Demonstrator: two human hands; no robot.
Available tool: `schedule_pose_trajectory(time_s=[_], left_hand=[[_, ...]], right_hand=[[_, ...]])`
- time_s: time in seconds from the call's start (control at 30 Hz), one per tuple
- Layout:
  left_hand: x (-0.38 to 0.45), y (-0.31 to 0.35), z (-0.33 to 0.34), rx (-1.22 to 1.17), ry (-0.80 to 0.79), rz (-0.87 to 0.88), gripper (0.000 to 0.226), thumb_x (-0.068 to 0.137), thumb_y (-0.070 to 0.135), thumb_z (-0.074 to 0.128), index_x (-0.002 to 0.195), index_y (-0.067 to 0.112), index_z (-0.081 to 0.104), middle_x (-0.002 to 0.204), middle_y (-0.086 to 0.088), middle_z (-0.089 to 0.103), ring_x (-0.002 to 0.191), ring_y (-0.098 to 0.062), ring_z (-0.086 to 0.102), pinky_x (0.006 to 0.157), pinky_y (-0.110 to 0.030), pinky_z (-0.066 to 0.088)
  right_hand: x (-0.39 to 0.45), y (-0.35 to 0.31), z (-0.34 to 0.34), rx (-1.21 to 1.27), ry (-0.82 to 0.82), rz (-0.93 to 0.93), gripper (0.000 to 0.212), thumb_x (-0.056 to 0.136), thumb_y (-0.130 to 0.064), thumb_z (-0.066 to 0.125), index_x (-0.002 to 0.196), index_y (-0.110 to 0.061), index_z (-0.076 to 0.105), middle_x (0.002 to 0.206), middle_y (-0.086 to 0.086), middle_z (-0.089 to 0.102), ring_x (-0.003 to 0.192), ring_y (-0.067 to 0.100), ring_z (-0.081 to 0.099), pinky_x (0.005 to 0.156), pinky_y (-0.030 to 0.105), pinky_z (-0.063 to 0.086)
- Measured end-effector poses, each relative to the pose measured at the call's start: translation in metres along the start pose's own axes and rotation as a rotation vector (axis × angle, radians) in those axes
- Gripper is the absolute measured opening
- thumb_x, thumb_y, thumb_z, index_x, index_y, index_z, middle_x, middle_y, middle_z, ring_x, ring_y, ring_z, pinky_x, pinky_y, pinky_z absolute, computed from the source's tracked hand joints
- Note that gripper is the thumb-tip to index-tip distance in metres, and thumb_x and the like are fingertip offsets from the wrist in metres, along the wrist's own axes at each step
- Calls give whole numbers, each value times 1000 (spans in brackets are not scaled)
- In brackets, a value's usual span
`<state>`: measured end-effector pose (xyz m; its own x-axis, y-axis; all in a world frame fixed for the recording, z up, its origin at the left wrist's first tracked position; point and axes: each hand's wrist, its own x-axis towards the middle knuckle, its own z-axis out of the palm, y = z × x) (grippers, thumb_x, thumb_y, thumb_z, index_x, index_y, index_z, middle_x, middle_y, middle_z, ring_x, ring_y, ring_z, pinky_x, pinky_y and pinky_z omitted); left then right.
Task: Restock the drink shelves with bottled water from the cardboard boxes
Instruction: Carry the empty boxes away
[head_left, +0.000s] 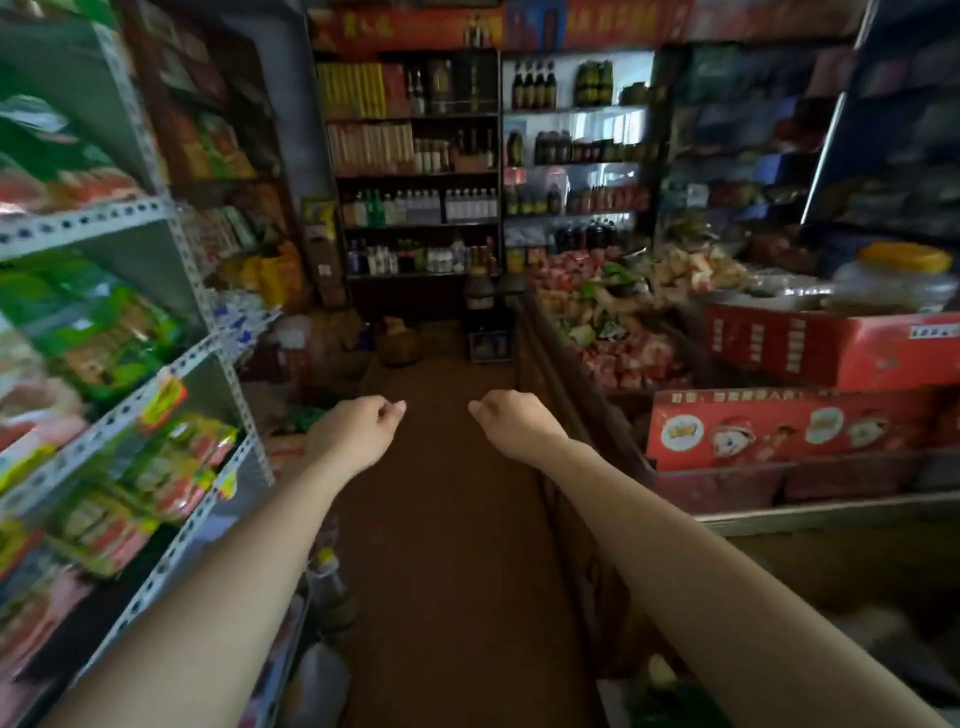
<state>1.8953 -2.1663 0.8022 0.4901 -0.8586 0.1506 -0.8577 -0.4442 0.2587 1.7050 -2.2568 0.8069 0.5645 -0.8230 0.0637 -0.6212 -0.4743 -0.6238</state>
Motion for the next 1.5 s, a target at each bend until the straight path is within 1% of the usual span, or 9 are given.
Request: schedule_pose_trajectory(time_s=[0.23, 0.5, 0.7, 0.93, 1.03, 1.17, 1.27, 1.37, 1.5], left_hand=[[203, -28, 69, 1, -44, -8, 45, 97, 55, 29, 103, 25, 62, 71, 2, 64, 59, -16, 61, 45, -29, 44], [466, -48, 67, -43, -27, -116, 48, 97, 57, 27, 102, 23, 60, 83, 3, 63, 71, -16, 62, 61, -33, 53], [618, -80, 90, -62, -12, -126, 48, 97, 56, 28, 103, 22, 62, 82, 4, 63, 72, -15, 61, 61, -33, 52], [804, -140, 111, -94, 56, -133, 49, 99, 51, 30, 112, 17, 61, 103, -4, 65, 91, -22, 61, 76, -37, 50], [887, -173, 107, -104, 58, -122, 48, 99, 51, 30, 105, 17, 64, 91, -2, 65, 81, -18, 60, 74, -38, 52], [984, -212, 108, -104, 36, -158, 47, 98, 52, 29, 101, 21, 64, 82, 2, 61, 76, -15, 57, 67, -34, 48], [1049, -236, 124, -129, 24, -184, 47, 99, 51, 30, 106, 18, 63, 86, 1, 61, 79, -16, 56, 64, -32, 44], [1117, -262, 143, -154, 36, -197, 46, 99, 49, 31, 113, 17, 61, 91, -1, 61, 84, -18, 56, 64, -31, 41], [1218, -298, 168, -186, 58, -272, 49, 98, 51, 33, 109, 14, 64, 95, -6, 66, 89, -21, 60, 74, -34, 48]], right_hand=[[215, 31, 27, -35, -27, 5, 42, 98, -48, 39, 119, -17, 58, 106, 5, 63, 90, 22, 62, 78, 37, 55], [486, 33, 4, -53, -6, -4, 40, 98, -47, 41, 113, -16, 61, 97, 4, 65, 83, 20, 63, 76, 38, 56], [661, 36, 26, -1, -34, -3, 42, 99, -47, 40, 114, -14, 60, 93, 4, 64, 82, 21, 63, 75, 38, 55], [867, 11, 81, 105, -68, -26, 42, 99, -45, 41, 117, -12, 60, 73, 1, 59, 62, 16, 56, 50, 26, 41], [956, -10, 92, 100, -81, -34, 40, 100, -45, 40, 114, -14, 60, 74, 1, 59, 62, 16, 56, 51, 28, 42], [1059, -24, 110, 58, -112, -29, 42, 99, -47, 39, 116, -15, 58, 90, 3, 62, 73, 21, 62, 59, 34, 48], [1134, -26, 131, 21, -152, -65, 44, 99, -50, 39, 120, -16, 57, 83, 1, 61, 68, 19, 59, 52, 28, 42], [1218, -25, 156, 0, -181, -107, 45, 97, -54, 40, 118, -18, 58, 87, 1, 62, 75, 20, 62, 58, 31, 48], [1337, -33, 189, -45, -235, -187, 41, 98, -50, 40, 106, -16, 62, 86, 7, 67, 74, 22, 64, 63, 37, 52]])
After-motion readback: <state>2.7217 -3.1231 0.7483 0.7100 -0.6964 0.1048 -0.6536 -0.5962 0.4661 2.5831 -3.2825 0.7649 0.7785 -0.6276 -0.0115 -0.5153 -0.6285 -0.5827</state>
